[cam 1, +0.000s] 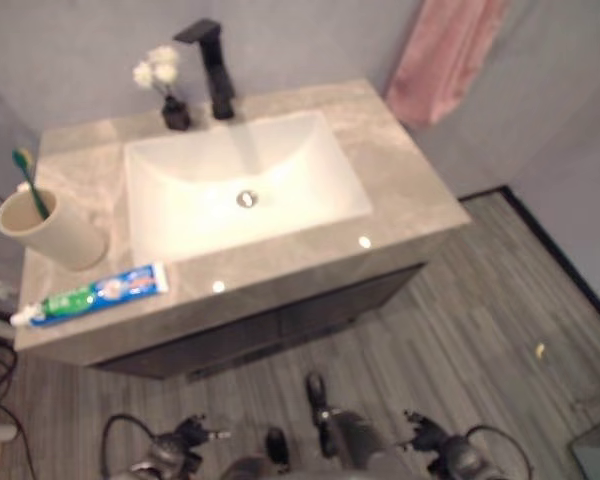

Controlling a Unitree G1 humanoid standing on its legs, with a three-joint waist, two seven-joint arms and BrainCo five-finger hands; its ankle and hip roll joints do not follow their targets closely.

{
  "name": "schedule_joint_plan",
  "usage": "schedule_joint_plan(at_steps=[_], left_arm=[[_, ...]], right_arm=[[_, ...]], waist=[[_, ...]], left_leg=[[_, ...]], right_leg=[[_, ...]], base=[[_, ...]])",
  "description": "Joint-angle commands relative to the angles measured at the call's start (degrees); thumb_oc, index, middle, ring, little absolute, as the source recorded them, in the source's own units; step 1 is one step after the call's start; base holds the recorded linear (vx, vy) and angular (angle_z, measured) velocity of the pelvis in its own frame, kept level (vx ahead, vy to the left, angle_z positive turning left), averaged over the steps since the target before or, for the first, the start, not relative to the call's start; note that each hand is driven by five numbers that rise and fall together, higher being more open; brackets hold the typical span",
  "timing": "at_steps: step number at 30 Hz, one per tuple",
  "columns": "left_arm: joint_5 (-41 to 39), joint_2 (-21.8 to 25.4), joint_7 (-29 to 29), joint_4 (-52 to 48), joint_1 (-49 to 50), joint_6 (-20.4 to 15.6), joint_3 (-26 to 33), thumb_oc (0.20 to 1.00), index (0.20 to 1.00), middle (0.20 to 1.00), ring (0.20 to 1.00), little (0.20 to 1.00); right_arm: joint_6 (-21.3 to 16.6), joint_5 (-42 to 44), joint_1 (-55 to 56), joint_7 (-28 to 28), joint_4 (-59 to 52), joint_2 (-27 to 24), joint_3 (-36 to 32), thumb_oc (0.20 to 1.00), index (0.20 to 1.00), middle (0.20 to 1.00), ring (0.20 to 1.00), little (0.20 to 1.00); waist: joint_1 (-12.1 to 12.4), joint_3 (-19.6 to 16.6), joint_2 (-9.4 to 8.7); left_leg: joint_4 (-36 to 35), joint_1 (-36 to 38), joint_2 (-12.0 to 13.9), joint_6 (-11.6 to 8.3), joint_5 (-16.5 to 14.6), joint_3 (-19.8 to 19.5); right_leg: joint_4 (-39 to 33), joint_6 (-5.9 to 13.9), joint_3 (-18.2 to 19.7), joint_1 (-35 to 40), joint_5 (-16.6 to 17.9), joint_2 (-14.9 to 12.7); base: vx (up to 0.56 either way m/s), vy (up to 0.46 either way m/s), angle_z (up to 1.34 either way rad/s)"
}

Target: Put brush and paste in cup on sink, flatten towel.

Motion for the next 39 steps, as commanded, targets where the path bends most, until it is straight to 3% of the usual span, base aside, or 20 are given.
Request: schedule_joint_plan(at_steps=[1, 12, 23, 31, 33, 34, 35, 36, 37, 39], left_arm=[[-0.28, 0.46, 0.66, -1.37, 0.77, -0.48, 1.36, 1.0, 1.0, 1.0, 1.0, 1.0], [1.77, -0.8, 0.03, -0.35, 1.4, -0.03, 0.66, 1.0, 1.0, 1.0, 1.0, 1.0], [2.46, 0.46, -0.25, -0.98, 0.79, 0.19, 0.75, 1.0, 1.0, 1.0, 1.0, 1.0], [2.18, 0.46, -0.4, -0.7, 1.05, 0.48, 1.03, 1.0, 1.0, 1.0, 1.0, 1.0], [2.49, 0.46, -0.26, -0.58, 0.8, 0.69, 0.99, 1.0, 1.0, 1.0, 1.0, 1.0], [2.01, 0.79, 0.0, -0.67, 0.26, 0.7, 1.4, 1.0, 1.0, 1.0, 1.0, 1.0], [1.62, 0.93, 0.09, -0.85, -0.01, 0.65, 1.51, 1.0, 1.0, 1.0, 1.0, 1.0], [1.01, 1.14, 0.21, -1.2, -0.19, 0.59, 1.59, 1.0, 1.0, 1.0, 1.0, 1.0], [0.96, 1.25, 0.17, -1.48, -0.29, 0.59, 1.41, 1.0, 1.0, 1.0, 1.0, 1.0], [1.11, 1.36, 0.11, -1.78, -0.4, 0.61, 1.13, 1.0, 1.0, 1.0, 1.0, 1.0]], right_arm=[[0.15, 1.07, -0.76, -0.28, 2.69, -2.01, -0.22, 1.0, 1.0, 1.0, 1.0, 1.0], [0.05, 2.49, -1.91, 0.1, 2.96, -1.77, -0.01, 1.0, 1.0, 1.0, 1.0, 1.0], [0.17, 2.67, -0.96, 3.19, 3.69, -0.72, 1.98, 1.0, 1.0, 1.0, 1.0, 1.0], [0.18, -0.46, -0.77, 2.76, 4.41, -1.39, 3.43, 1.0, 1.0, 1.0, 1.0, 1.0], [0.11, -0.66, -0.9, 2.86, 3.86, -1.59, 3.93, 1.0, 1.0, 1.0, 1.0, 1.0], [0.12, 0.03, -0.85, 2.91, 3.42, -2.11, 3.28, 1.0, 1.0, 1.0, 1.0, 1.0], [0.11, 0.22, -0.79, 2.81, 3.58, -2.21, 3.15, 1.0, 1.0, 1.0, 1.0, 1.0], [0.11, 0.64, -0.77, 2.81, 3.8, -2.31, 2.99, 1.0, 1.0, 1.0, 1.0, 1.0], [0.22, 0.73, -0.55, 2.61, 4.35, -2.5, 2.45, 1.0, 1.0, 1.0, 1.0, 1.0], [0.56, 0.82, -0.23, 2.46, 4.97, -2.92, 1.7, 1.0, 1.0, 1.0, 1.0, 1.0]], waist=[[-0.8, -3.28, -1.12], [-0.55, -4.83, -1.14], [-0.54, -4.34, -1.46], [0.16, -4.37, -2.2], [0.19, -4.05, -2.63], [0.27, -2.61, -3.7], [0.16, -2.12, -3.84], [-0.18, -1.83, -4.09], [-1.06, -2.19, -4.3], [-1.69, -2.43, -4.29]], left_leg=[[7.68, -4.64, 1.09, 0.35, -2.69, 2.51], [0.48, -0.54, 1.76, -1.3, 0.45, 0.43], [-0.35, 0.49, 2.95, -2.43, 1.59, -1.68], [0.0, 0.82, 3.94, -3.77, 3.42, -2.78], [2.18, -0.31, 4.21, -4.4, 3.9, -2.96], [11.37, -4.83, 3.83, -5.2, 4.23, -3.34], [14.69, -6.96, 3.62, -5.15, 3.67, -4.15], [12.7, -6.88, 3.82, -4.72, 3.03, -3.54], [5.81, -5.46, 4.95, -4.11, 2.62, -1.1], [-0.57, -5.95, 6.1, -4.33, 4.63, 0.25]], right_leg=[[-12.29, 3.08, 0.62, 9.13, 0.81, -0.79], [-15.44, 1.7, -1.54, 12.8, -0.3, -0.72], [-9.35, 0.32, -4.22, 11.53, -4.8, 0.25], [-9.96, -0.78, -6.54, 13.46, -6.06, 0.75], [-9.66, -1.38, -7.27, 13.64, -6.62, 0.78], [-9.6, -2.02, -7.71, 14.24, -6.72, 0.42], [-9.35, -2.12, -8.26, 14.08, -6.75, 0.41], [-8.91, -2.03, -8.96, 14.03, -7.04, 0.15], [-8.86, -1.64, -10.39, 13.98, -7.36, -0.56], [-9.06, -1.44, -11.97, 13.65, -7.0, -1.19]], base=[[0.17, -0.109, -0.46], [0.16, -0.087, 0.05], [0.06, -0.066, 0.13], [0.05, -0.116, 0.2], [-0.03, -0.139, 0.27], [-0.1, -0.107, 0.39], [-0.1, -0.068, 0.48], [-0.04, 0.008, 0.48], [-0.05, 0.039, 0.26], [-0.06, 0.046, 0.62]])
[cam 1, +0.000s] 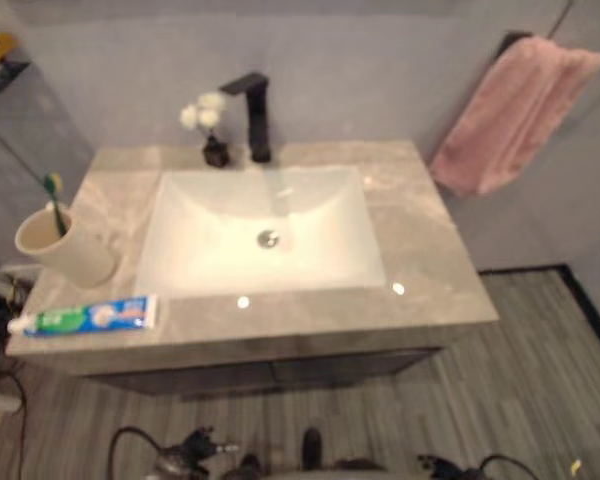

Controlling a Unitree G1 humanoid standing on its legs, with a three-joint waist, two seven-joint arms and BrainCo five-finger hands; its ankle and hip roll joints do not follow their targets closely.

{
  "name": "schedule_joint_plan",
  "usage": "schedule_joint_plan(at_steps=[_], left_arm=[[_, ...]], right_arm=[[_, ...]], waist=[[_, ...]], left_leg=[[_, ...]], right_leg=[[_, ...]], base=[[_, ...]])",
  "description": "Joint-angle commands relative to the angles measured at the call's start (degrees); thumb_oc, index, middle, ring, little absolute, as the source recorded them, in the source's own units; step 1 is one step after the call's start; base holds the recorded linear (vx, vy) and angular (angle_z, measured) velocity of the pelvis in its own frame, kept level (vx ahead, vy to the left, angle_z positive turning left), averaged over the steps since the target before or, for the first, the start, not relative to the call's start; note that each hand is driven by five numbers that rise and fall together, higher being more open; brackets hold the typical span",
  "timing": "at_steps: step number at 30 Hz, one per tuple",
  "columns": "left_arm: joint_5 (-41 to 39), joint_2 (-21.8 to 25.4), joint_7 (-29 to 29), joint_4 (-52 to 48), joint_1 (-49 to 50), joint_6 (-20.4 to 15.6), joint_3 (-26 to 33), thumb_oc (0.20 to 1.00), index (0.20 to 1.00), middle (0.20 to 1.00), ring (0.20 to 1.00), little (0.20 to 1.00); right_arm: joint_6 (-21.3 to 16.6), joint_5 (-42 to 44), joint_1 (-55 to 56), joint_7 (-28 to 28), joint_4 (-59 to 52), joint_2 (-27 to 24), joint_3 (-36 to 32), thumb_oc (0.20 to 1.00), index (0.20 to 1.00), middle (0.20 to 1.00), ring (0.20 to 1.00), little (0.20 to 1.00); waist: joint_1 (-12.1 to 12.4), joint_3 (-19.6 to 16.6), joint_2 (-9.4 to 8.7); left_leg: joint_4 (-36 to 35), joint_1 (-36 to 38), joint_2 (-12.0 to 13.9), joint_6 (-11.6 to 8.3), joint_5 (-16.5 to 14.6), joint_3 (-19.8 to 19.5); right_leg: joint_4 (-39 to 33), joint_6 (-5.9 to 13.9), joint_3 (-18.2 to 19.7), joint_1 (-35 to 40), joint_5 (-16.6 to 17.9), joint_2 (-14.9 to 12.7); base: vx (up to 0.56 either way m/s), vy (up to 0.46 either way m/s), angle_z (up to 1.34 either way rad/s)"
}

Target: Put brush and paste in cup on sink, flatten towel.

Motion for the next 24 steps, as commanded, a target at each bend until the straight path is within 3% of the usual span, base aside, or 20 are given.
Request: schedule_joint_plan(at_steps=[1, 3, 5, 11, 18, 19, 24], left_arm=[[0.68, 1.65, 0.5, 0.45, -0.24, -0.56, -1.42, 1.0, 1.0, 1.0, 1.0, 1.0], [1.8, 2.07, 0.14, 0.79, 0.03, -0.76, -2.07, 1.0, 1.0, 1.0, 1.0, 1.0], [3.67, 2.02, -0.93, 0.53, 0.97, -0.92, -3.24, 1.0, 1.0, 1.0, 1.0, 1.0], [4.73, 2.76, -0.97, -0.76, 1.72, -1.62, -3.89, 1.0, 1.0, 1.0, 1.0, 1.0], [4.52, 4.07, -0.32, -5.01, 2.51, -2.76, -4.11, 1.0, 1.0, 1.0, 1.0, 1.0], [6.86, 4.19, -1.0, -7.1, 2.99, -3.49, -6.87, 1.0, 1.0, 1.0, 1.0, 1.0], [7.98, 4.6, -2.6, -13.59, 4.17, -4.1, -9.52, 1.0, 1.0, 1.0, 1.0, 1.0]], right_arm=[[0.43, 0.91, 0.88, -0.47, 2.37, -2.04, -1.3, 1.0, 1.0, 1.0, 1.0, 1.0], [0.67, 0.09, 0.26, -0.83, 4.1, -2.92, -2.25, 1.0, 1.0, 1.0, 1.0, 1.0], [0.8, 0.1, -0.22, -0.72, 4.45, -3.04, -3.07, 1.0, 1.0, 1.0, 1.0, 1.0], [-0.01, -0.76, -1.61, -0.85, 1.93, -2.52, -1.18, 1.0, 1.0, 1.0, 1.0, 1.0], [-0.53, -1.07, -2.25, -1.83, -0.17, -2.96, -0.67, 1.0, 1.0, 1.0, 1.0, 1.0], [-0.48, -1.66, -2.4, -2.0, 1.25, -3.48, -1.04, 1.0, 1.0, 1.0, 1.0, 1.0], [-0.12, -2.79, -2.36, -2.24, 4.76, -4.58, -1.74, 1.0, 1.0, 1.0, 1.0, 1.0]], waist=[[-1.05, -1.94, -0.93], [-1.15, -2.51, 0.46], [-0.52, -4.01, 1.75], [1.29, -4.45, 2.57], [2.67, -3.74, 2.76], [3.13, -3.78, 3.04], [4.41, -3.6, 3.88]], left_leg=[[-12.1, 3.92, -0.21, 4.11, 3.63, 1.32], [-13.23, 5.62, -0.73, 4.58, 2.51, -1.35], [-14.37, 6.91, -1.78, 5.32, 1.41, -0.03], [-17.62, 7.95, -3.2, 6.32, 1.99, 1.52], [-17.62, 5.65, -3.72, 6.36, 2.52, -0.35], [-17.62, 4.69, -3.76, 6.19, 2.86, -1.25], [-17.62, 3.52, -3.93, 5.47, 3.34, -4.11]], right_leg=[[7.41, 5.87, 3.92, -0.2, -10.27, -1.48], [7.91, 6.65, 4.88, -0.18, -10.37, -2.0], [5.52, 7.98, 6.28, 0.8, -8.43, -3.19], [1.62, 9.33, 7.68, 1.0, -5.88, -4.28], [0.31, 10.14, 5.83, -0.51, -4.43, -5.18], [0.31, 10.33, 4.47, -1.06, -4.39, -5.54], [0.31, 10.54, 0.93, -0.8, -4.88, -6.25]], base=[[0.04, 0.184, 1.04], [0.08, 0.314, 0.35], [0.09, 0.354, -0.44], [0.01, 0.215, -0.25], [-0.06, 0.064, 0.12], [-0.07, 0.035, 0.25], [-0.06, -0.008, 0.37]])
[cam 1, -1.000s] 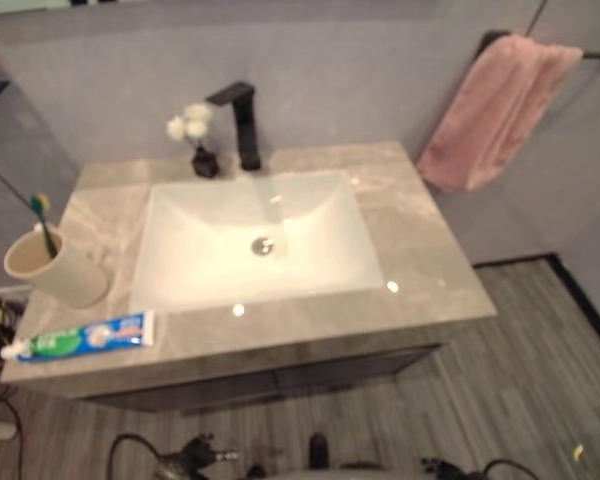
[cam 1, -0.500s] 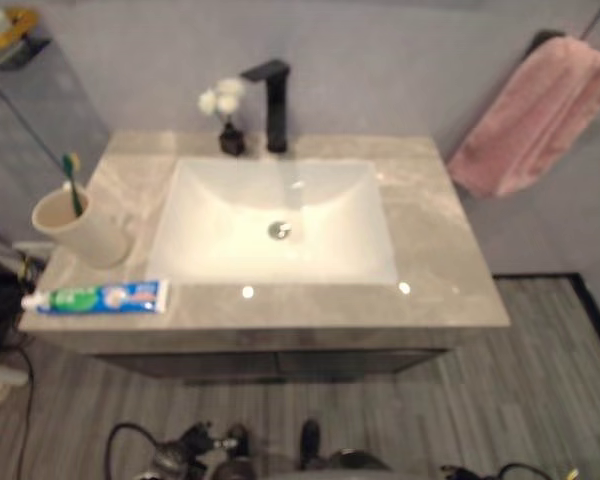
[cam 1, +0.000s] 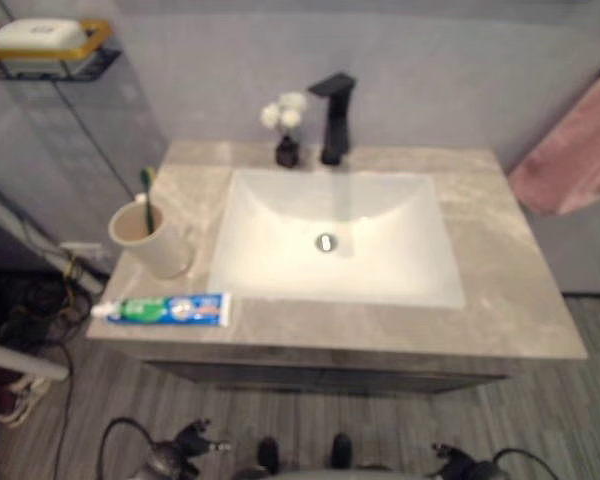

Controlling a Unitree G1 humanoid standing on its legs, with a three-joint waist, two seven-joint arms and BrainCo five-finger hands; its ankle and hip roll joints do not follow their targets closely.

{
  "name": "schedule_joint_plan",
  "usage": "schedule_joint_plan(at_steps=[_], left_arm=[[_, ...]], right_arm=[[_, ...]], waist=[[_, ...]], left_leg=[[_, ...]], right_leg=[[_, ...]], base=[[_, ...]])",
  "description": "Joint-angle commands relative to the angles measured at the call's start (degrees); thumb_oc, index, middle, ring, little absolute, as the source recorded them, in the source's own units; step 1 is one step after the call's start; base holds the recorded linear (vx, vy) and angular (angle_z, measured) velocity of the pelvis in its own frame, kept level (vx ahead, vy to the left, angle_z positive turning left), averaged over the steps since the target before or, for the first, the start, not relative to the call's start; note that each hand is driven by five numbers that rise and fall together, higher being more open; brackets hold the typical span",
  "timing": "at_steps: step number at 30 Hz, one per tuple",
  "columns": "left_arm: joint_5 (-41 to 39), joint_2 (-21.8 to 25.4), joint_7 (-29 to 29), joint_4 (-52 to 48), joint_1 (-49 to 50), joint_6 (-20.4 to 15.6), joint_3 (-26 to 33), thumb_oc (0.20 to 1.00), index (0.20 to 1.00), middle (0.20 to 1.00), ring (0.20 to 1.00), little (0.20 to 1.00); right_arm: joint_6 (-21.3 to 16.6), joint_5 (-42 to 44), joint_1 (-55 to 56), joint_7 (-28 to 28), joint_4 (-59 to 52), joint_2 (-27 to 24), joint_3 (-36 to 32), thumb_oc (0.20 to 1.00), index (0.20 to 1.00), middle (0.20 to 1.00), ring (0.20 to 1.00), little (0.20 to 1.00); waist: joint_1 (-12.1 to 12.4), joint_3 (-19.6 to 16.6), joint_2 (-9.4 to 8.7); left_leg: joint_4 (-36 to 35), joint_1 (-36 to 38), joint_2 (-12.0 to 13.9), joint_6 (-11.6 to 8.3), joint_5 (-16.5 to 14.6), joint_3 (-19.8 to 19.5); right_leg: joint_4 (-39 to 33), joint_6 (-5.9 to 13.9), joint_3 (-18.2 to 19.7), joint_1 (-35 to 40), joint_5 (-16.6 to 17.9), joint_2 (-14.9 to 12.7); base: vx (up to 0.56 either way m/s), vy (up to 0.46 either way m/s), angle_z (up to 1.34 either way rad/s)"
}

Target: Put brush and paste in cup on sink, flatten towel.

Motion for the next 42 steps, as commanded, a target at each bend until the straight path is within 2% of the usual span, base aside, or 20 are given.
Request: schedule_joint_plan(at_steps=[1, 4, 6, 7, 8, 9, 11, 12, 13, 15, 18, 20, 24, 28, 29, 30, 32, 34, 39, 42], left_arm=[[1.76, 1.09, -1.83, -4.66, -0.41, -2.1, 0.17, 1.0, 1.0, 1.0, 1.0, 1.0], [2.31, 3.04, -3.38, -10.41, 1.66, -2.23, -0.54, 1.0, 1.0, 1.0, 1.0, 1.0], [2.81, 8.68, -7.42, -23.32, 6.63, -2.68, -0.95, 1.0, 1.0, 1.0, 1.0, 1.0], [2.78, 8.76, -7.47, -23.43, 6.7, -2.61, -0.91, 1.0, 1.0, 1.0, 1.0, 1.0], [2.38, 11.17, -9.27, -28.19, 8.29, -3.29, -0.9, 1.0, 1.0, 1.0, 1.0, 1.0], [1.89, 17.27, -13.45, -37.86, 11.81, -3.51, -0.56, 1.0, 1.0, 1.0, 1.0, 1.0], [-0.39, 26.26, -18.7, -51.06, 15.04, -3.39, 1.51, 1.0, 1.0, 1.0, 1.0, 1.0], [-0.73, 26.88, -19.11, -52.06, 15.6, -2.89, 2.06, 1.0, 1.0, 1.0, 1.0, 1.0], [-1.73, 32.76, -21.27, -61.0, 17.12, -3.27, 5.15, 1.0, 1.0, 1.0, 1.0, 1.0], [-2.08, 33.5, -21.74, -62.39, 18.22, -2.61, 6.3, 1.0, 1.0, 1.0, 1.0, 1.0], [-6.48, 40.81, -23.07, -75.71, 20.56, -3.05, 13.83, 1.0, 1.0, 1.0, 1.0, 1.0], [-13.24, 47.13, -23.19, -85.98, 22.17, -3.53, 21.92, 1.0, 1.0, 1.0, 1.0, 1.0], [-19.25, 49.67, -21.06, -92.21, 24.79, -4.96, 30.56, 1.0, 1.0, 1.0, 1.0, 1.0], [-18.89, 49.48, -17.75, -93.97, 24.87, -6.28, 36.06, 1.0, 1.0, 1.0, 1.0, 1.0], [-17.64, 48.83, -15.56, -94.13, 24.85, -7.13, 39.74, 1.0, 1.0, 1.0, 1.0, 1.0], [-17.65, 48.82, -15.57, -94.2, 25.05, -7.12, 39.94, 1.0, 1.0, 1.0, 1.0, 1.0], [-17.09, 47.24, -12.5, -91.59, 24.82, -8.29, 44.3, 1.0, 1.0, 1.0, 1.0, 1.0], [-13.39, 48.34, -10.55, -88.03, 25.58, -8.35, 47.86, 1.0, 1.0, 1.0, 1.0, 1.0], [-10.25, 49.22, -8.95, -80.43, 25.88, -8.46, 50.3, 1.0, 1.0, 1.0, 1.0, 1.0], [-9.42, 49.67, -8.56, -76.71, 24.38, -8.21, 49.27, 1.0, 1.0, 1.0, 1.0, 1.0]], right_arm=[[0.03, -0.8, -1.01, -0.92, 4.59, -1.48, 0.64, 1.0, 1.0, 1.0, 1.0, 1.0], [0.03, -0.15, -1.24, -1.18, 4.74, -2.02, -0.39, 1.0, 1.0, 1.0, 1.0, 1.0], [-0.19, 0.0, -1.81, -1.02, 4.72, -3.0, -1.31, 1.0, 1.0, 1.0, 1.0, 1.0], [-0.19, 0.0, -1.8, -1.02, 4.72, -2.96, -1.28, 1.0, 1.0, 1.0, 1.0, 1.0], [-0.2, -0.18, -2.41, -0.78, 5.09, -3.61, -1.49, 1.0, 1.0, 1.0, 1.0, 1.0], [-0.08, 0.16, -3.4, -0.24, 5.94, -4.47, -2.3, 1.0, 1.0, 1.0, 1.0, 1.0], [0.01, 0.1, -4.38, -0.06, 6.53, -5.89, -3.69, 1.0, 1.0, 1.0, 1.0, 1.0], [0.02, 0.07, -4.35, -0.04, 6.5, -5.71, -3.69, 1.0, 1.0, 1.0, 1.0, 1.0], [0.3, -1.08, -4.83, 0.47, 6.82, -6.27, -3.63, 1.0, 1.0, 1.0, 1.0, 1.0], [0.31, -1.14, -4.91, 0.51, 6.82, -5.96, -3.52, 1.0, 1.0, 1.0, 1.0, 1.0], [0.6, -1.62, -5.27, 0.73, 6.74, -5.83, -3.73, 1.0, 1.0, 1.0, 1.0, 1.0], [0.93, -1.74, -4.45, 1.54, 5.95, -5.69, -3.71, 1.0, 1.0, 1.0, 1.0, 1.0], [1.45, -1.72, -3.1, 2.81, 5.39, -3.92, -2.82, 1.0, 1.0, 1.0, 1.0, 1.0], [1.49, -1.61, -1.93, 3.41, 5.19, -3.08, -2.69, 1.0, 1.0, 1.0, 1.0, 1.0], [1.58, -1.07, -0.94, 3.84, 4.88, -2.68, -3.15, 1.0, 1.0, 1.0, 1.0, 1.0], [1.58, -1.07, -0.96, 3.84, 4.88, -2.65, -3.1, 1.0, 1.0, 1.0, 1.0, 1.0], [1.68, -0.61, 0.8, 4.39, 4.83, -2.09, -3.76, 1.0, 1.0, 1.0, 1.0, 1.0], [1.86, 0.62, 2.07, 5.27, 4.42, -2.12, -4.92, 1.0, 1.0, 1.0, 1.0, 1.0], [2.01, 2.89, 3.57, 6.28, 3.93, -2.16, -6.96, 1.0, 1.0, 1.0, 1.0, 1.0], [2.11, 3.22, 4.39, 6.64, 3.78, -2.4, -7.66, 1.0, 1.0, 1.0, 1.0, 1.0]], waist=[[1.09, 0.19, -2.29], [1.71, 0.14, -1.83], [3.19, -0.03, -1.29], [3.14, -0.06, -1.32], [3.93, -0.06, -0.9], [4.67, -0.28, -0.5], [5.37, -0.8, 0.21], [5.37, -0.83, 0.04], [5.89, -1.26, 0.5], [5.72, -1.27, 0.21], [6.15, -1.76, 0.52], [6.04, -2.25, 1.11], [5.27, -2.82, 0.93], [4.99, -3.19, 0.79], [4.94, -3.26, 0.75], [4.92, -3.26, 0.72], [4.86, -3.3, 0.68], [4.66, -3.33, 0.96], [4.02, -3.22, 0.88], [3.55, -3.1, 0.89]], left_leg=[[0.71, -1.04, -1.06, 0.67, -4.67, -0.75], [0.71, -1.54, -1.19, 0.42, -4.22, -2.05], [0.71, -2.02, -1.38, 0.29, -3.84, -3.62], [0.71, -2.03, -1.39, 0.29, -3.83, -3.66], [0.71, -2.18, -1.43, 0.26, -3.61, -4.1], [0.71, -2.64, -1.49, 0.13, -3.25, -4.8], [0.71, -2.84, -1.41, 0.1, -3.19, -5.0], [0.71, -2.84, -1.38, 0.1, -3.21, -4.98], [0.71, -2.81, -1.39, -0.01, -3.19, -5.25], [0.71, -2.79, -1.37, -0.02, -3.2, -5.25], [0.71, -2.84, -1.46, -0.29, -3.03, -6.16], [0.71, -2.9, -1.76, -0.45, -2.89, -6.73], [0.71, -2.6, -1.96, -0.33, -2.94, -6.77], [0.71, -2.32, -2.13, -0.21, -3.13, -6.25], [0.71, -2.11, -2.18, -0.14, -3.23, -5.86], [0.71, -2.09, -2.18, -0.14, -3.23, -5.83], [0.71, -1.97, -2.29, 0.01, -3.38, -5.15], [0.71, -2.0, -2.41, 0.24, -3.6, -4.35], [0.71, -2.16, -2.42, 0.6, -4.04, -2.11], [0.71, -2.28, -2.49, 0.76, -4.22, -1.33]], right_leg=[[-0.11, 4.04, 1.04, 0.51, -4.91, -2.35], [-0.11, 4.16, -0.49, 0.78, -4.98, -2.71], [-0.11, 4.5, -2.38, 1.17, -5.12, -3.01], [-0.11, 4.5, -2.42, 1.17, -5.12, -3.02], [-0.11, 4.52, -2.77, 1.26, -5.15, -3.08], [-0.11, 4.57, -3.27, 1.22, -5.26, -3.04], [-0.11, 4.7, -3.51, 1.2, -5.26, -3.06], [-0.11, 4.69, -3.49, 1.19, -5.24, -3.03], [-0.11, 4.67, -3.75, 1.46, -5.31, -3.03], [-0.11, 4.66, -3.76, 1.47, -5.3, -3.01], [-0.11, 4.59, -4.73, 1.96, -5.4, -3.0], [-0.11, 4.61, -5.52, 2.27, -5.37, -3.2], [-0.11, 4.62, -5.6, 2.52, -5.2, -3.45], [-0.11, 4.67, -5.11, 2.47, -5.12, -3.65], [-0.11, 4.76, -4.63, 2.45, -5.05, -3.76], [-0.11, 4.76, -4.6, 2.45, -5.05, -3.76], [-0.11, 5.05, -3.89, 2.1, -4.75, -4.05], [-0.11, 5.45, -3.06, 1.61, -4.33, -4.37], [-0.11, 6.01, -1.11, 0.36, -3.55, -4.7], [-0.11, 6.27, -0.41, -0.22, -3.23, -4.84]], base=[[-0.06, -0.023, 0.32], [-0.05, -0.016, 0.46], [-0.04, -0.02, 0.38], [-0.03, -0.011, 0.4], [-0.05, -0.01, 0.41], [-0.05, -0.006, 0.32], [-0.03, 0.013, 0.18], [0.0, 0.015, 0.22], [0.0, 0.003, 0.14], [0.0, -0.001, 0.07], [0.0, -0.002, 0.12], [0.01, 0.024, 0.22], [0.02, 0.019, 0.12], [0.01, 0.006, -0.01], [0.02, 0.016, -0.04], [0.03, 0.029, -0.06], [0.02, 0.04, -0.14], [0.02, 0.057, -0.17], [0.02, 0.053, -0.22], [0.02, 0.066, -0.2]])
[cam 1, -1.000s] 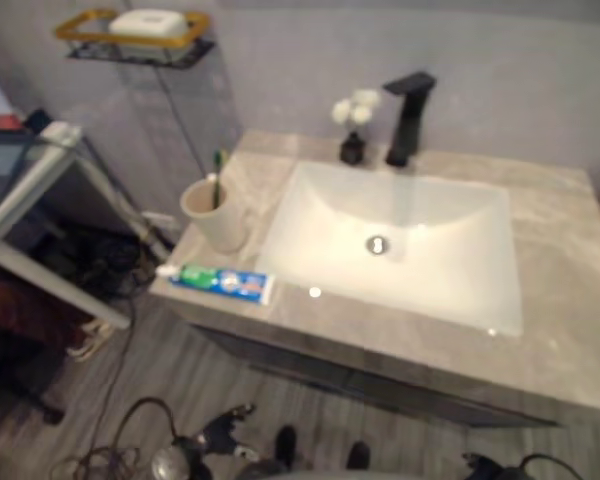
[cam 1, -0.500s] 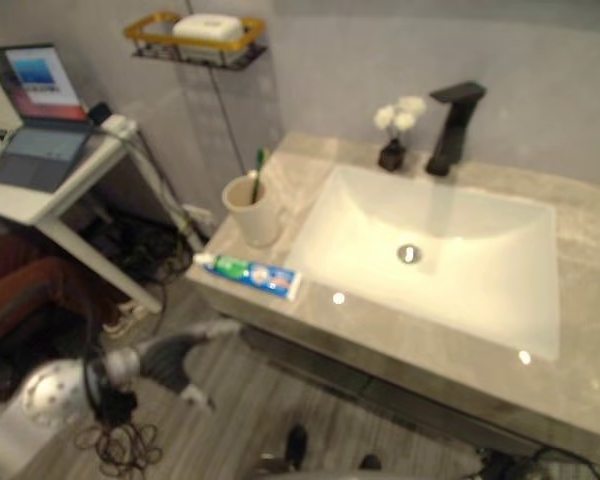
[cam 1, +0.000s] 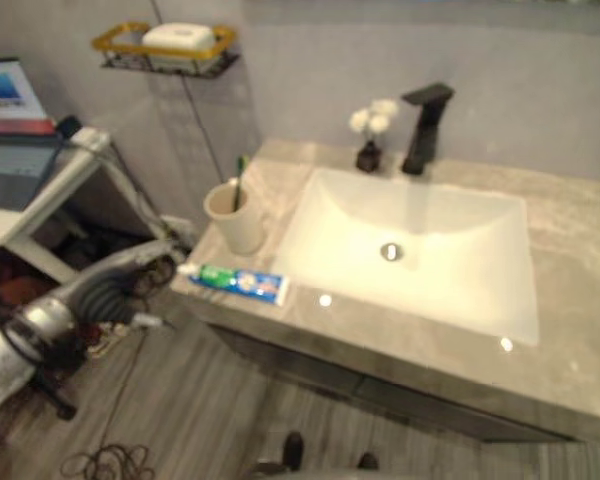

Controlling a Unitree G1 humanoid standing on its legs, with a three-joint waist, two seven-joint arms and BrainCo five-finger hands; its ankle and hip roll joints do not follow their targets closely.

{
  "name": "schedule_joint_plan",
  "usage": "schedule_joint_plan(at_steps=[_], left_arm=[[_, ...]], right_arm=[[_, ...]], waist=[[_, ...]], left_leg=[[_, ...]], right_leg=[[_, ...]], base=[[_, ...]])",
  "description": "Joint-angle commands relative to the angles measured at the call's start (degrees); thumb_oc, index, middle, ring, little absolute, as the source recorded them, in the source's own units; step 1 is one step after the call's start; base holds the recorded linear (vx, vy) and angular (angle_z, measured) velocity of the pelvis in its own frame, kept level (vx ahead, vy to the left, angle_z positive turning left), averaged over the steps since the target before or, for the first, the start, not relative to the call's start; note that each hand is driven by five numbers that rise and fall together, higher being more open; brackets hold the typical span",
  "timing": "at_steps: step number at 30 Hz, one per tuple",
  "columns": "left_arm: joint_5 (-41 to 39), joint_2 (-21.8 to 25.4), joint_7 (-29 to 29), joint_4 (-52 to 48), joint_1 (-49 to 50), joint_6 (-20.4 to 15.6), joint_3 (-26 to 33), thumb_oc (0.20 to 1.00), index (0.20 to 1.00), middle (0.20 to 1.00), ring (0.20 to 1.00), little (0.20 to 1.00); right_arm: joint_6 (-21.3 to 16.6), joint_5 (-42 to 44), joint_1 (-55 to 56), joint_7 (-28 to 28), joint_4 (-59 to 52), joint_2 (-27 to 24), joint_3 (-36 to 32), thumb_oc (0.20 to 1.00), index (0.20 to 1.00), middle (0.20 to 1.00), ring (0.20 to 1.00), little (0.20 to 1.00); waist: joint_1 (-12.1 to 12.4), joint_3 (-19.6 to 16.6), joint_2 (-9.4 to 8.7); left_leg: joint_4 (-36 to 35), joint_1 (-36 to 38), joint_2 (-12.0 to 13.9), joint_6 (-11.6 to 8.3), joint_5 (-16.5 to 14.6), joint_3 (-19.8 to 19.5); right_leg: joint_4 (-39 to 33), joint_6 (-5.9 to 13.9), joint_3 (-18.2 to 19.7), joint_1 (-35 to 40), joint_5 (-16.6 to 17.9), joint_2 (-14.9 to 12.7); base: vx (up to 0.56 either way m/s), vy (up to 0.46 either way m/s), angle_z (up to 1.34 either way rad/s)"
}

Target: Put brush and paste in cup on sink, flatten towel.

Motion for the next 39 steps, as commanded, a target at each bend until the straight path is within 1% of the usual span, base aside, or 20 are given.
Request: schedule_joint_plan(at_steps=[1, 3, 4, 5, 8, 11, 14, 18, 23, 25, 28, 30, 34, 39], left_arm=[[2.01, 2.72, 3.52, 4.76, -2.24, -1.4, 3.33, 1.0, 1.0, 1.0, 1.0, 1.0], [2.48, 2.97, 3.41, 7.04, -3.06, -1.13, 2.4, 1.0, 1.0, 1.0, 1.0, 1.0], [2.5, 3.03, 3.46, 7.29, -3.47, -1.25, 1.99, 1.0, 1.0, 1.0, 1.0, 1.0], [2.85, 3.26, 3.35, 8.56, -4.16, -1.0, 1.45, 1.0, 1.0, 1.0, 1.0, 1.0], [3.62, 3.18, 3.73, 12.15, -5.68, -0.91, -0.57, 1.0, 1.0, 1.0, 1.0, 1.0], [4.27, 3.07, 3.99, 13.46, -7.36, -0.88, -2.31, 1.0, 1.0, 1.0, 1.0, 1.0], [4.57, 3.11, 3.66, 13.85, -8.51, -0.56, -3.72, 1.0, 1.0, 1.0, 1.0, 1.0], [6.39, 3.05, 3.56, 15.66, -9.15, -1.11, -6.35, 1.0, 1.0, 1.0, 1.0, 1.0], [8.17, 4.28, 2.8, 15.68, -9.43, -0.71, -7.49, 1.0, 1.0, 1.0, 1.0, 1.0], [8.44, 4.12, 2.8, 16.74, -9.5, -0.94, -8.16, 1.0, 1.0, 1.0, 1.0, 1.0], [10.37, 6.47, 2.1, 14.87, -8.57, -1.12, -7.69, 1.0, 1.0, 1.0, 1.0, 1.0], [10.43, 6.63, 1.87, 15.02, -8.14, -1.22, -7.59, 1.0, 1.0, 1.0, 1.0, 1.0], [11.2, 7.43, 1.29, 15.24, -8.27, -1.26, -8.25, 1.0, 1.0, 1.0, 1.0, 1.0], [14.1, 8.01, 0.45, 14.68, -8.4, -1.26, -9.59, 1.0, 1.0, 1.0, 1.0, 1.0]], right_arm=[[0.36, 1.78, -0.16, 0.89, 0.1, -0.13, 1.36, 1.0, 1.0, 1.0, 1.0, 1.0], [0.37, 2.37, 0.43, 0.98, 0.12, -0.06, 0.61, 1.0, 1.0, 1.0, 1.0, 1.0], [0.38, 2.38, 0.48, 0.98, 0.11, -0.08, 0.53, 1.0, 1.0, 1.0, 1.0, 1.0], [0.41, 3.16, 1.01, 1.33, -0.24, 0.01, -0.27, 1.0, 1.0, 1.0, 1.0, 1.0], [0.55, 4.06, 1.39, 1.53, -0.06, 0.54, -0.8, 1.0, 1.0, 1.0, 1.0, 1.0], [0.56, 4.88, 1.81, 1.68, -0.26, 0.92, -1.45, 1.0, 1.0, 1.0, 1.0, 1.0], [0.67, 5.33, 2.01, 1.82, 0.16, 1.15, -2.1, 1.0, 1.0, 1.0, 1.0, 1.0], [0.81, 5.47, 2.15, 2.02, 0.42, 0.9, -2.5, 1.0, 1.0, 1.0, 1.0, 1.0], [0.96, 5.56, 2.29, 2.09, 0.34, 0.56, -3.06, 1.0, 1.0, 1.0, 1.0, 1.0], [0.89, 5.58, 2.21, 2.18, 0.34, 0.52, -3.02, 1.0, 1.0, 1.0, 1.0, 1.0], [0.78, 5.49, 2.15, 2.17, 0.13, 0.08, -3.25, 1.0, 1.0, 1.0, 1.0, 1.0], [0.79, 5.53, 2.17, 2.22, 0.17, -0.01, -3.26, 1.0, 1.0, 1.0, 1.0, 1.0], [0.87, 5.4, 2.08, 2.23, 0.41, -0.62, -3.56, 1.0, 1.0, 1.0, 1.0, 1.0], [0.78, 5.38, 2.26, 2.17, -0.12, -1.12, -4.19, 1.0, 1.0, 1.0, 1.0, 1.0]], waist=[[-1.47, -0.42, -2.46], [-2.11, -0.33, -2.41], [-1.91, -0.39, -2.41], [-2.67, -0.35, -2.47], [-3.78, -0.18, -2.72], [-4.45, 0.22, -3.06], [-4.6, 0.53, -3.31], [-5.2, 1.0, -3.44], [-5.58, 1.25, -3.6], [-5.52, 1.29, -3.7], [-5.48, 1.28, -3.52], [-5.42, 1.22, -3.58], [-5.53, 0.97, -3.41], [-5.68, 0.58, -3.41]], left_leg=[[0.73, 0.39, -1.49, 1.74, -6.37, 4.77], [0.73, 0.18, -1.6, 1.92, -6.58, 5.3], [0.73, 0.14, -1.6, 1.94, -6.59, 5.41], [0.73, -0.06, -1.68, 2.17, -6.74, 6.34], [0.73, -0.38, -1.78, 2.51, -7.06, 7.9], [0.73, -0.72, -1.93, 3.0, -7.39, 9.5], [0.73, -1.19, -2.1, 3.38, -7.63, 11.21], [0.73, -1.52, -2.27, 4.01, -8.1, 13.02], [0.73, -1.54, -2.35, 4.6, -8.7, 15.07], [0.73, -1.3, -2.36, 4.74, -8.89, 15.8], [0.73, -0.93, -2.44, 4.98, -9.25, 16.75], [0.73, -0.8, -2.45, 4.98, -9.31, 16.93], [0.73, -0.67, -2.46, 4.99, -9.34, 16.89], [0.73, -0.45, -2.4, 4.94, -9.33, 16.47]], right_leg=[[-0.08, 4.91, 5.62, -0.52, -2.44, -3.94], [-0.08, 5.16, 6.29, -1.04, -2.1, -4.07], [-0.08, 5.17, 6.41, -1.13, -2.07, -4.07], [-0.08, 5.51, 7.26, -1.84, -1.63, -4.22], [-0.08, 5.92, 8.76, -3.03, -0.87, -4.39], [-0.08, 6.46, 10.74, -4.44, -0.03, -4.44], [-0.08, 6.94, 12.46, -5.87, 0.89, -4.49], [-0.08, 7.57, 14.42, -7.44, 1.92, -4.52], [-0.08, 8.19, 16.49, -8.73, 2.9, -4.41], [-0.08, 8.44, 17.09, -8.94, 3.22, -4.41], [-0.08, 8.93, 17.99, -9.21, 3.6, -4.47], [-0.08, 8.96, 18.15, -9.21, 3.62, -4.45], [-0.08, 8.96, 18.15, -9.17, 3.54, -4.53], [-0.08, 8.76, 17.33, -8.77, 3.21, -4.71]], base=[[0.01, 0.047, -0.18], [0.01, 0.065, -0.16], [0.02, 0.092, -0.1], [0.01, 0.092, -0.15], [0.01, 0.106, -0.35], [0.01, 0.107, -0.41], [0.01, 0.107, -0.39], [0.01, 0.096, -0.3], [0.02, 0.075, -0.33], [0.02, 0.05, -0.21], [0.02, 0.053, -0.19], [0.01, 0.023, -0.12], [0.01, 0.01, -0.13], [0.0, -0.003, 0.02]])
